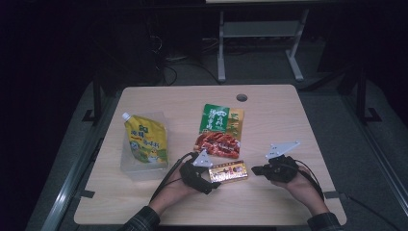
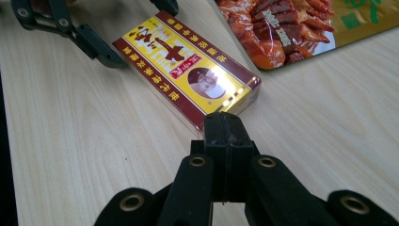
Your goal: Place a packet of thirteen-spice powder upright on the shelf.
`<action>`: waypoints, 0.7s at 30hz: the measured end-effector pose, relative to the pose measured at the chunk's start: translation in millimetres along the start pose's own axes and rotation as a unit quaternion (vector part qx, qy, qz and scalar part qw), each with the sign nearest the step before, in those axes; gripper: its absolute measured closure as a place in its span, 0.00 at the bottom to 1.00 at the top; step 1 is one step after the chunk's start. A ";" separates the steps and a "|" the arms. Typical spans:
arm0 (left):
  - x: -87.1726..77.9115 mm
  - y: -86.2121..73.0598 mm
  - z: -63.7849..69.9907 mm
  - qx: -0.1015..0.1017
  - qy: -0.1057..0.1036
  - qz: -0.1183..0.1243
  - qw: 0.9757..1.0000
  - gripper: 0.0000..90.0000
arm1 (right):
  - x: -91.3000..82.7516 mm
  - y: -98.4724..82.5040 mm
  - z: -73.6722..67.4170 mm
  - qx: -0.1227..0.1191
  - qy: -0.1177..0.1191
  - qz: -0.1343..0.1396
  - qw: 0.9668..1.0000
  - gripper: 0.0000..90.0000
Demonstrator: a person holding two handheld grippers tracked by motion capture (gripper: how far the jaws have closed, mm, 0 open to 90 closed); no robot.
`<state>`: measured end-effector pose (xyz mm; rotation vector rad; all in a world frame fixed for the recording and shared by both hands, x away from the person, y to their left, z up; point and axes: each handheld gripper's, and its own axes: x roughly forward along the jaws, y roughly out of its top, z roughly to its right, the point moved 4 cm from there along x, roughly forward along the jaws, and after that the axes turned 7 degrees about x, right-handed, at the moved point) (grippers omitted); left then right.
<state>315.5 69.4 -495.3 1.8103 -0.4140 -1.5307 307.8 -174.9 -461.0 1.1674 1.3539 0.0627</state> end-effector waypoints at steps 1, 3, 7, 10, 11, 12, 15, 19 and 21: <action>0.3 -0.1 0.1 0.002 0.003 -0.001 1.000 0.27 | 0.3 0.8 0.0 0.000 0.000 0.000 1.000 1.00; -0.2 -0.1 0.4 0.006 0.005 -0.003 1.000 0.30 | 1.4 3.4 -0.3 0.002 0.000 0.001 1.000 1.00; -1.5 0.3 2.8 0.013 0.000 -0.004 1.000 0.33 | 6.8 8.9 -0.4 0.000 -0.002 0.003 1.000 1.00; -3.3 1.1 6.3 0.014 -0.005 -0.004 1.000 0.35 | 11.7 11.8 -1.2 0.000 -0.004 0.000 1.000 1.00; -4.6 1.6 7.3 0.016 -0.005 -0.004 1.000 0.35 | 13.2 12.3 -1.1 -0.001 -0.005 0.000 1.000 1.00; -6.2 1.8 7.1 0.023 -0.005 -0.007 1.000 0.35 | 14.3 12.8 -0.8 -0.001 -0.006 -0.001 1.000 1.00; -10.8 3.0 8.5 0.025 -0.006 -0.002 1.000 0.35 | 17.7 13.9 2.9 0.001 -0.011 0.000 1.000 1.00; -16.7 4.4 10.3 0.023 -0.007 0.005 1.000 0.35 | 23.9 16.6 3.1 0.003 -0.005 -0.007 1.000 1.00; -23.5 5.4 12.1 0.020 -0.008 0.012 1.000 0.35 | 27.6 17.2 1.3 -0.002 -0.003 -0.008 1.000 1.00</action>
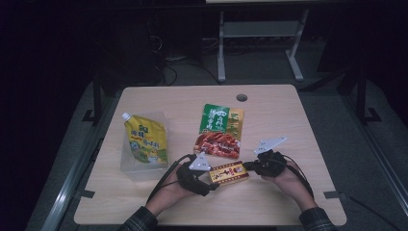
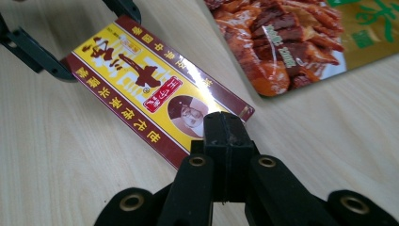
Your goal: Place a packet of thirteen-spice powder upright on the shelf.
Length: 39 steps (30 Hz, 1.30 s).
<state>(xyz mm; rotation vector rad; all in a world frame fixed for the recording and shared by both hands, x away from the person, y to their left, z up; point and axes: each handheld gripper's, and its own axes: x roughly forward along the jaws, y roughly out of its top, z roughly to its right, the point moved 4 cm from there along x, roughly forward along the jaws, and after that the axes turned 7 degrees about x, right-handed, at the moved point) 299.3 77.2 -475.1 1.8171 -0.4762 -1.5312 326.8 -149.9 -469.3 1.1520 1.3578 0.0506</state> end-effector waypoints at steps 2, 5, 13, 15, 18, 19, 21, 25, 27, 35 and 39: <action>-4.7 0.8 1.3 -0.002 0.000 0.006 1.000 0.35 | 2.8 0.1 -2.3 -0.001 0.004 -0.003 1.000 1.00; -11.0 2.0 4.1 -0.003 -0.001 0.012 1.000 0.35 | 5.9 -0.4 -5.3 0.001 0.008 -0.009 1.000 1.00; -27.4 10.0 5.4 -0.010 -0.003 0.045 0.999 0.36 | 10.7 -1.9 -9.2 0.000 0.015 -0.015 1.000 1.00; -30.3 12.8 4.9 -0.010 -0.001 0.050 0.999 0.36 | 12.7 -1.9 -9.9 -0.003 0.018 -0.015 1.000 1.00; -34.0 19.0 4.7 -0.009 0.001 0.058 0.998 0.36 | 14.8 -1.1 -11.9 -0.004 0.022 -0.017 1.000 1.00; -35.9 22.0 4.1 -0.010 0.001 0.061 0.998 0.36 | 15.7 -0.8 -11.9 -0.007 0.022 -0.016 1.000 1.00; -38.1 25.9 2.9 -0.012 0.002 0.066 0.998 0.35 | 17.6 -0.1 -13.8 -0.008 0.024 -0.018 1.000 1.00; -42.5 34.0 0.1 -0.016 0.005 0.076 0.997 0.35 | 23.1 2.6 -17.1 -0.012 0.031 -0.021 0.999 1.00; -43.5 38.7 -0.7 -0.018 0.007 0.082 0.996 0.35 | 26.4 4.3 -19.0 -0.014 0.037 -0.021 0.999 1.00; -42.1 56.8 -3.5 -0.014 0.010 0.092 0.996 0.36 | 38.1 10.6 -24.6 -0.021 0.051 -0.027 0.998 1.00; -36.7 65.3 -3.0 -0.011 0.010 0.091 0.996 0.36 | 43.8 11.6 -26.9 -0.030 0.051 -0.034 0.998 1.00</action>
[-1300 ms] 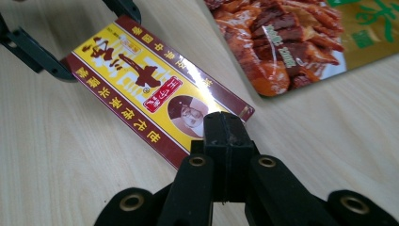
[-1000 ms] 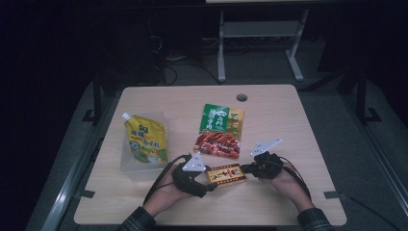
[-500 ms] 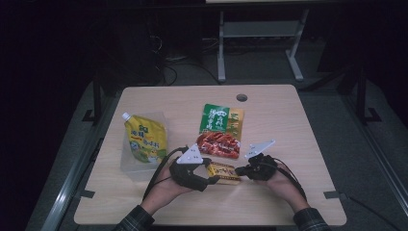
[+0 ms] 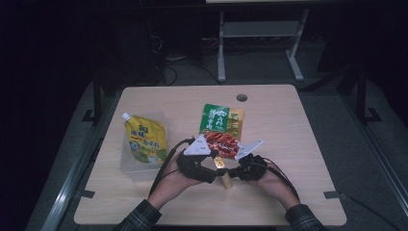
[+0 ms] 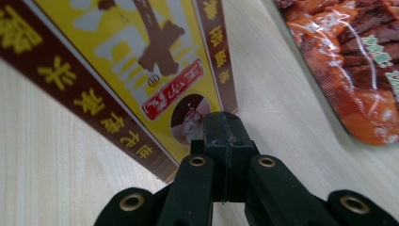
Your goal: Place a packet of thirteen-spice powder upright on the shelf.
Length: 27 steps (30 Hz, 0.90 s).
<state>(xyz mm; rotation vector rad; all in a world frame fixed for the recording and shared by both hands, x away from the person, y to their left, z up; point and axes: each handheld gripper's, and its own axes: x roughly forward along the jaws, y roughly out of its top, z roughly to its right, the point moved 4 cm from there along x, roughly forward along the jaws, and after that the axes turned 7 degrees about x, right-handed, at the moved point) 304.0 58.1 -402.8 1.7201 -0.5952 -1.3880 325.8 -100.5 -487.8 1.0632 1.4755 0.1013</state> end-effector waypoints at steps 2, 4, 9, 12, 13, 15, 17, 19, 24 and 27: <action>3.3 1.9 0.6 0.000 0.000 0.002 1.000 0.35 | 0.8 -0.1 -0.7 0.002 -0.002 -0.002 1.000 1.00; 6.5 3.2 1.2 0.000 0.001 0.005 1.000 0.35 | -0.6 -0.7 0.4 0.000 -0.002 0.000 1.000 1.00; 10.4 4.5 2.3 -0.005 -0.008 0.010 1.000 0.34 | -8.7 -2.0 3.3 0.012 -0.010 0.010 1.000 1.00; 12.6 4.4 2.4 -0.008 -0.015 0.012 1.000 0.33 | -13.4 -3.8 4.5 0.021 -0.015 0.014 1.000 0.97; 13.1 4.3 2.6 -0.008 -0.016 0.012 1.000 0.33 | -14.8 -4.4 5.0 0.023 -0.019 0.014 0.999 0.96; 13.9 4.4 3.0 -0.006 -0.015 0.011 1.000 0.31 | -17.7 -5.7 5.6 0.025 -0.022 0.017 0.999 0.94; 13.5 4.8 3.4 -0.007 -0.015 0.013 1.000 0.30 | -20.6 -6.7 5.3 0.031 -0.023 0.018 0.999 0.92; 12.5 5.3 3.1 -0.007 -0.017 0.012 1.000 0.28 | -23.6 -8.0 5.5 0.033 -0.026 0.021 0.999 0.88; 7.1 6.0 3.2 -0.010 -0.017 0.015 1.000 0.24 | -32.4 -12.6 5.4 0.047 -0.039 0.028 0.998 0.75; 1.3 6.5 3.7 -0.008 -0.017 0.018 1.000 0.22 | -39.1 -16.3 4.3 0.061 -0.046 0.031 0.997 0.64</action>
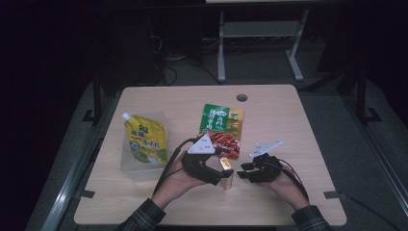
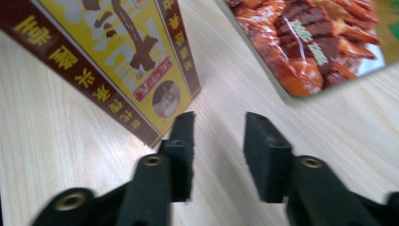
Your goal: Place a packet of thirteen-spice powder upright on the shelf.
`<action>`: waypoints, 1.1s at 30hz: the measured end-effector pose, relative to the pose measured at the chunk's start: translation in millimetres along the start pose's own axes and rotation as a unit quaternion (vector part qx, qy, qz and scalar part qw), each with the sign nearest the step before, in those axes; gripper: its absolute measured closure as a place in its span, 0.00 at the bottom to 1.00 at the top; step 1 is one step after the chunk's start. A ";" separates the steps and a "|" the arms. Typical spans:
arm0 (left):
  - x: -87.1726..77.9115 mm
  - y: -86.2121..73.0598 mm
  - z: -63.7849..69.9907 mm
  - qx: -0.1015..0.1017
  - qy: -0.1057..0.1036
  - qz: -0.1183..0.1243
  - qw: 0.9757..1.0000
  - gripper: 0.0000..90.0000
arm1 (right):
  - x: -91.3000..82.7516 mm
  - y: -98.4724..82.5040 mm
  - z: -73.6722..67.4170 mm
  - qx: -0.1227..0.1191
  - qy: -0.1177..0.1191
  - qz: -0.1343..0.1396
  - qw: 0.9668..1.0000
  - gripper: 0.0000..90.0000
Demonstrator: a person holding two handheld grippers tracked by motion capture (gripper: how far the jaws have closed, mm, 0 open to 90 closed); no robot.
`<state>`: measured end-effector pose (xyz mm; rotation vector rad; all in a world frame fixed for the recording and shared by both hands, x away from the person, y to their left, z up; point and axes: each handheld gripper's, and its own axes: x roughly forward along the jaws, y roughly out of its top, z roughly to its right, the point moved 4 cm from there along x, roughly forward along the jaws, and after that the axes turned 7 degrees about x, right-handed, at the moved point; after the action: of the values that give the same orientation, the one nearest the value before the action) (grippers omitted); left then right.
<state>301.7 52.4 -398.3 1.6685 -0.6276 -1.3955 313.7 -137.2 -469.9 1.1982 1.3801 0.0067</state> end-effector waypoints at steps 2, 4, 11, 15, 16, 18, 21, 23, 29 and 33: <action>-5.5 -0.5 1.1 0.000 0.001 0.000 1.000 0.21 | -5.4 -2.4 -0.8 0.006 -0.001 0.005 1.000 0.58; -11.9 -3.4 2.0 -0.005 0.002 0.000 1.000 0.21 | -11.0 -4.5 -2.1 0.007 -0.006 0.008 1.000 0.51; -34.2 -29.9 5.0 -0.017 0.011 -0.016 1.000 0.20 | -26.2 -11.0 -18.6 0.008 -0.008 0.026 1.000 0.39; -41.0 -47.2 7.5 -0.026 0.014 -0.029 0.999 0.20 | -27.6 -15.2 -31.2 0.003 -0.002 0.030 1.000 0.34; -41.9 -51.7 8.9 -0.030 0.014 -0.031 0.999 0.20 | -27.0 -15.6 -33.6 0.002 -0.001 0.029 1.000 0.33; -43.8 -61.6 12.3 -0.037 0.012 -0.039 0.998 0.20 | -24.3 -15.2 -40.2 -0.002 0.002 0.029 1.000 0.31; -46.5 -72.2 16.6 -0.043 0.011 -0.049 0.998 0.20 | -22.3 -11.6 -47.1 -0.004 0.002 0.033 0.999 0.29; -48.8 -79.8 19.3 -0.046 0.009 -0.058 0.997 0.20 | -21.9 -7.6 -51.2 -0.007 0.003 0.040 0.999 0.29; -53.1 -99.9 24.1 -0.055 0.014 -0.079 0.995 0.20 | -20.8 6.6 -60.0 -0.010 0.005 0.058 0.998 0.27; -50.3 -108.1 26.3 -0.062 0.011 -0.088 0.994 0.20 | -13.3 16.1 -67.0 -0.010 0.004 0.063 0.998 0.26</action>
<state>248.8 141.0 -463.6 1.6694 -0.3796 -1.5067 270.8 -95.8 -432.9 1.2666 1.3066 0.1133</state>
